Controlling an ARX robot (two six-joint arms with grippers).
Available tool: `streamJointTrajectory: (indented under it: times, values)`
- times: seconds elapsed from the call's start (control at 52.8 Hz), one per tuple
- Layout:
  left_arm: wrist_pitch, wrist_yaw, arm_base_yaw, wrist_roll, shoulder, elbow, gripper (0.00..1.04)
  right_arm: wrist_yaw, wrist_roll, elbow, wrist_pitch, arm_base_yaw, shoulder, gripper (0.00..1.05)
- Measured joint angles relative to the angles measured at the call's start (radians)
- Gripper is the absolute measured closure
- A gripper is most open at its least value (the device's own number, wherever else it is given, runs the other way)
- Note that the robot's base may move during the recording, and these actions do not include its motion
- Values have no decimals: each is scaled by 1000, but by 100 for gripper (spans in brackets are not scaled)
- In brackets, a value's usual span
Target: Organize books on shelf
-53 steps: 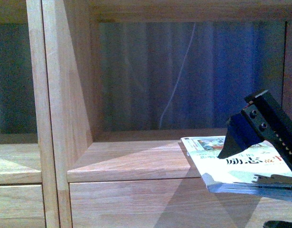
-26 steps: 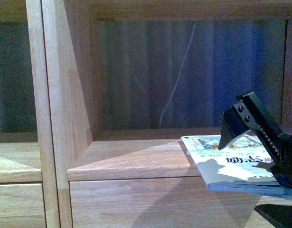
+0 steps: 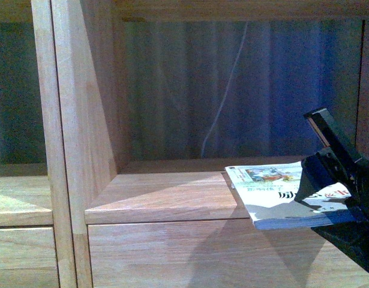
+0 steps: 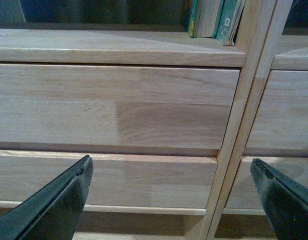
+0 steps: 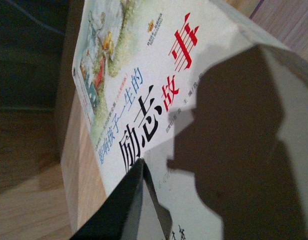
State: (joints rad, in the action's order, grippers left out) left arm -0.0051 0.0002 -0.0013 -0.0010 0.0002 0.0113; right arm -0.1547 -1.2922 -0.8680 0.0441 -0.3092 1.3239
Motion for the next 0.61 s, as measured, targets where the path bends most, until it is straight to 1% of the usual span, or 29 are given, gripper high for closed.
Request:
streamJointTrajectory:
  times: [0.095,0.133,0.171,0.417,0.606]
  values:
    - [0,0,0,0,0,0,7,8,6,0,0,3,-16,87]
    - [0,0,0,0,0,0,7,13,9,0,0,6,-24,93]
    - [0,0,0,0,0,0,7,15,13,0,-1,8,-31,96]
    - [0,0,0,0,0,0,7,40,69,17,-12,43,-90,97]
    - [0,0,0,0,0,0,7,52,125,27,2,86,-136,97]
